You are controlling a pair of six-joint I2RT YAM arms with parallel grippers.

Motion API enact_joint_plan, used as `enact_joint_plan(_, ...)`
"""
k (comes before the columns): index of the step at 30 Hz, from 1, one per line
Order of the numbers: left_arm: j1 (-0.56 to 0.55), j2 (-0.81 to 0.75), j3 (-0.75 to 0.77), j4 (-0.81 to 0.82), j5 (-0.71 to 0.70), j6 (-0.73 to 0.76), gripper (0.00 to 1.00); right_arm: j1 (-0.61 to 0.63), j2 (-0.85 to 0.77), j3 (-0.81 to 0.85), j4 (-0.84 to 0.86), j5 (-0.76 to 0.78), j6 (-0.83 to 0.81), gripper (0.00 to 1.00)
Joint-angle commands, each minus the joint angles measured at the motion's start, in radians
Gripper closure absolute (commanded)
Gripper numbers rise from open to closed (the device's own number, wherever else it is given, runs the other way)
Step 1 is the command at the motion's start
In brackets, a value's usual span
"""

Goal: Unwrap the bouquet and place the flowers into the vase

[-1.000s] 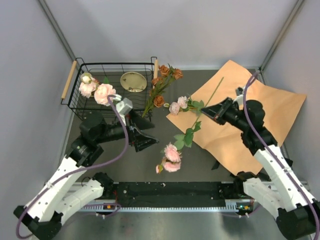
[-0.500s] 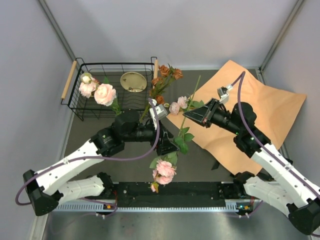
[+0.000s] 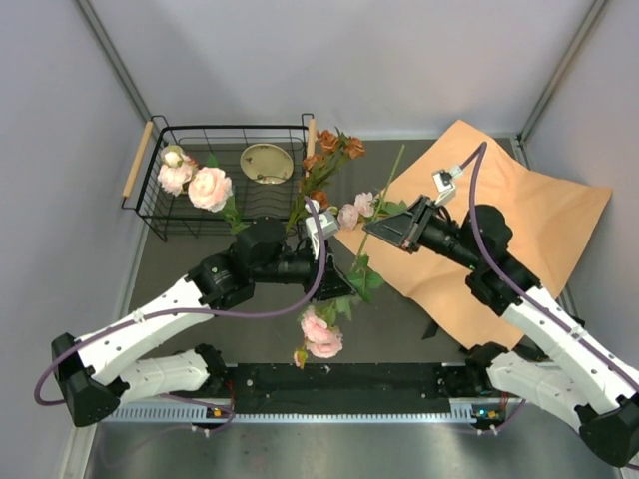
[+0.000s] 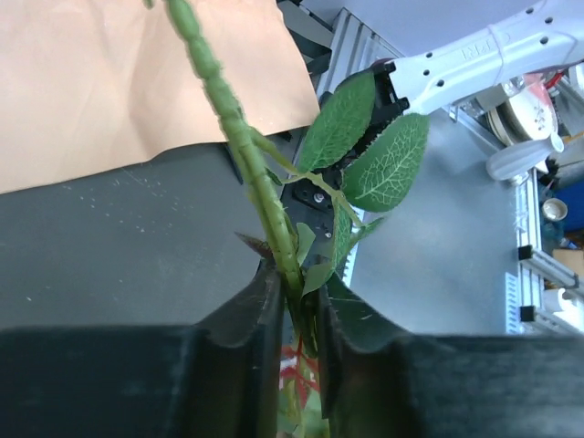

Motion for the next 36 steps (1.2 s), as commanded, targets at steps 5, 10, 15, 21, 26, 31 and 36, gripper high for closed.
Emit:
enact_joint_plan(5,0.010,-0.031,0.073,-0.086,-0.063,0.053,1.00,0.031,-0.014,0.058,-0.099,-0.019,-0.211,0.55)
enact_joint_plan(10,0.076,-0.076,0.068,-0.121,0.007,0.004,1.00,0.034,-0.098,-0.008,-0.247,0.139,-0.571,0.28)
enact_joint_plan(15,0.164,-0.097,0.071,-0.224,0.029,0.016,1.00,0.164,-0.217,-0.118,-0.221,0.317,-0.869,0.23)
enact_joint_plan(21,0.217,-0.099,0.068,-0.301,0.080,0.056,1.00,0.549,-0.165,-0.136,-0.143,0.680,-1.491,0.16)
enact_joint_plan(26,0.217,-0.093,0.073,-0.353,0.100,0.085,1.00,0.764,0.041,-0.098,-0.024,0.860,-2.035,0.19)
enact_joint_plan(31,0.217,-0.117,0.070,-0.393,0.110,0.099,1.00,0.769,0.067,-0.132,0.194,0.751,-2.302,0.25)
enact_joint_plan(36,0.217,-0.139,0.054,-0.419,0.120,0.117,1.00,0.772,0.059,-0.120,0.190,0.730,-2.394,0.31)
